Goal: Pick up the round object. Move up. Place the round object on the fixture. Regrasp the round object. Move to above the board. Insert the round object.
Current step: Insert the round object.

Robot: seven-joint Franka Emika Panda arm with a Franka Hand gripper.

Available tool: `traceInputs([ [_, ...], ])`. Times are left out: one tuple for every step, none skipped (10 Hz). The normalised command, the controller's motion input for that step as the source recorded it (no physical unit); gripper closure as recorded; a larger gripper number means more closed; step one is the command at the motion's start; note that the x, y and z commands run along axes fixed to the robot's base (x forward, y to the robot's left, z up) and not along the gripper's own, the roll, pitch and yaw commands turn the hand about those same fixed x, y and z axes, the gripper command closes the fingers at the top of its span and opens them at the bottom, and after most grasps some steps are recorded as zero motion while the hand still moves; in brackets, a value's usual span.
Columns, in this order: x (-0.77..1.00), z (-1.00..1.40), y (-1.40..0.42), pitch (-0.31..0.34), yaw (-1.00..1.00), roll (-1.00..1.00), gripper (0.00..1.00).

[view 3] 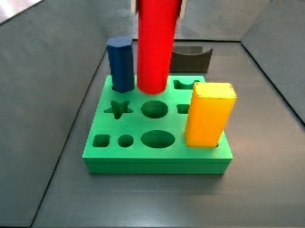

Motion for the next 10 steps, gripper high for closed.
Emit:
traceInputs([
  [0.02, -0.71, 0.00, -0.023, -0.03, -0.10, 1.00],
  [0.19, -0.68, 0.02, 0.000, 0.00, -0.04, 1.00],
  [0.24, -0.40, 0.07, 0.000, 0.00, 0.00, 1.00],
  [0.31, -0.13, 0.05, 0.000, 0.02, 0.05, 1.00],
  [0.16, -0.13, 0.04, -0.059, 0.08, 0.11, 1.00],
  [0.00, -0.24, 0.03, -0.090, 0.09, 0.11, 1.00],
  [-0.05, -0.23, 0.03, -0.091, 0.02, 0.10, 1.00],
  [-0.19, -0.23, 0.03, -0.099, 0.00, 0.08, 1.00],
  [-0.09, -0.25, 0.00, -0.073, 0.00, 0.02, 1.00],
  [-0.03, -0.32, 0.00, -0.074, 0.00, 0.02, 1.00],
])
